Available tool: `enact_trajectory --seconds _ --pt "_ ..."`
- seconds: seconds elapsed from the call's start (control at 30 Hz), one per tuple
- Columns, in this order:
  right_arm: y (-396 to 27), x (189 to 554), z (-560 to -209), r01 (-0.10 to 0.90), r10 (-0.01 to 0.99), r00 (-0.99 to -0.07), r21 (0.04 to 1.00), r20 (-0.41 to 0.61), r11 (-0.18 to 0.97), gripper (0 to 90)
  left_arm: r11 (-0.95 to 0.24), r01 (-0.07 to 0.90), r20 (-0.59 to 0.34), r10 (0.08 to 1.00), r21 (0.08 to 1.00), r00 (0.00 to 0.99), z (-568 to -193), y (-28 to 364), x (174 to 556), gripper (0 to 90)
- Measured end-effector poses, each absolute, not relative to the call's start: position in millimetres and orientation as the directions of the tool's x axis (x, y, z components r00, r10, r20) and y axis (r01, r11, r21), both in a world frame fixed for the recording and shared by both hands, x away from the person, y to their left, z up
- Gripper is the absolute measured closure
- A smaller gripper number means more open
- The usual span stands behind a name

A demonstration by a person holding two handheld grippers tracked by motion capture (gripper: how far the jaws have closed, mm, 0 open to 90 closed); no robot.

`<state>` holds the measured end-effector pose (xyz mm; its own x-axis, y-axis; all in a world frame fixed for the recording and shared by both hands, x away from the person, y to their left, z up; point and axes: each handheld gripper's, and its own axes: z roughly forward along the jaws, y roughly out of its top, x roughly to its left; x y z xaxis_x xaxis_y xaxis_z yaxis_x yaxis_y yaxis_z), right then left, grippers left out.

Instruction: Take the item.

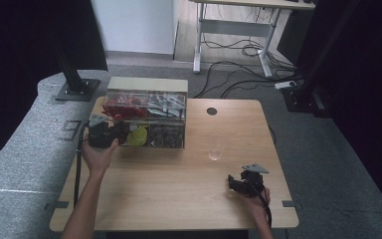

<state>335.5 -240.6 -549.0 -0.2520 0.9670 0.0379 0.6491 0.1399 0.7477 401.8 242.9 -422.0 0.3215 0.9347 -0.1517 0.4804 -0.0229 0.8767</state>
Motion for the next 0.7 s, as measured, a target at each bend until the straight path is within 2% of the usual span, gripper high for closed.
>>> enact_trajectory --seconds 0.63,0.7 --pt "-194.6 312.6 -492.9 0.503 0.912 -0.402 0.851 0.076 0.151 28.6 -0.033 0.476 -0.144 0.933 0.879 0.330 -422.3 241.1 402.8 90.0" --pt "-185.9 313.7 -487.6 0.485 0.903 -0.422 0.861 0.078 0.152 32.0 -0.034 0.478 -0.145 0.932 0.878 0.332 -422.5 241.0 403.4 90.0"
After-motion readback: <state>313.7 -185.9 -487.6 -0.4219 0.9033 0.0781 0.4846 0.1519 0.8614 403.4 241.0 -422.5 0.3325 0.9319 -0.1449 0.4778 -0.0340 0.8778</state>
